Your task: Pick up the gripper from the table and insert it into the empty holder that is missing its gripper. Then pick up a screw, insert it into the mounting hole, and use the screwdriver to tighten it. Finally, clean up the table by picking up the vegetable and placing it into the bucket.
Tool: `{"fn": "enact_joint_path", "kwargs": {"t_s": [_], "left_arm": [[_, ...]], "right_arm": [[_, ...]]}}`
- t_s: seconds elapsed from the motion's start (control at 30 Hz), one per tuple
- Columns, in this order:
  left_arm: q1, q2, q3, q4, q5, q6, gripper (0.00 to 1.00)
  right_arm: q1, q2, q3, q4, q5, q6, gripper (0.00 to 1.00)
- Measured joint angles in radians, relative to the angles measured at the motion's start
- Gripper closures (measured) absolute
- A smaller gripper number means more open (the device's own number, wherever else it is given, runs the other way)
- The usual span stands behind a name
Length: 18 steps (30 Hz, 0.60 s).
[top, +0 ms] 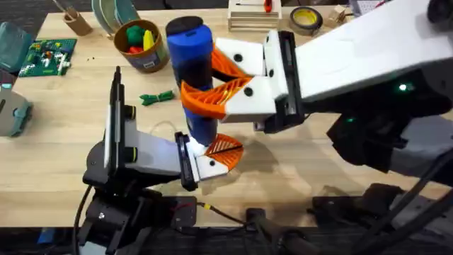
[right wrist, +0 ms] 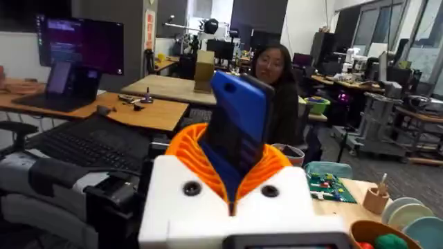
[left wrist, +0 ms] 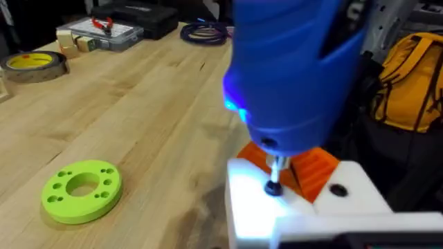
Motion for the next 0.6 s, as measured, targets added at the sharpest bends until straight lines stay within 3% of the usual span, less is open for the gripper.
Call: {"fn": "enact_joint_path", "kwargs": {"t_s": [0.6], "left_arm": [[0.000, 0.000, 0.000, 0.000, 0.001, -0.001, 0.997]], "right_arm": [[0.008, 0.000, 0.001, -0.058, 0.009, -0.010, 0.992]]}}
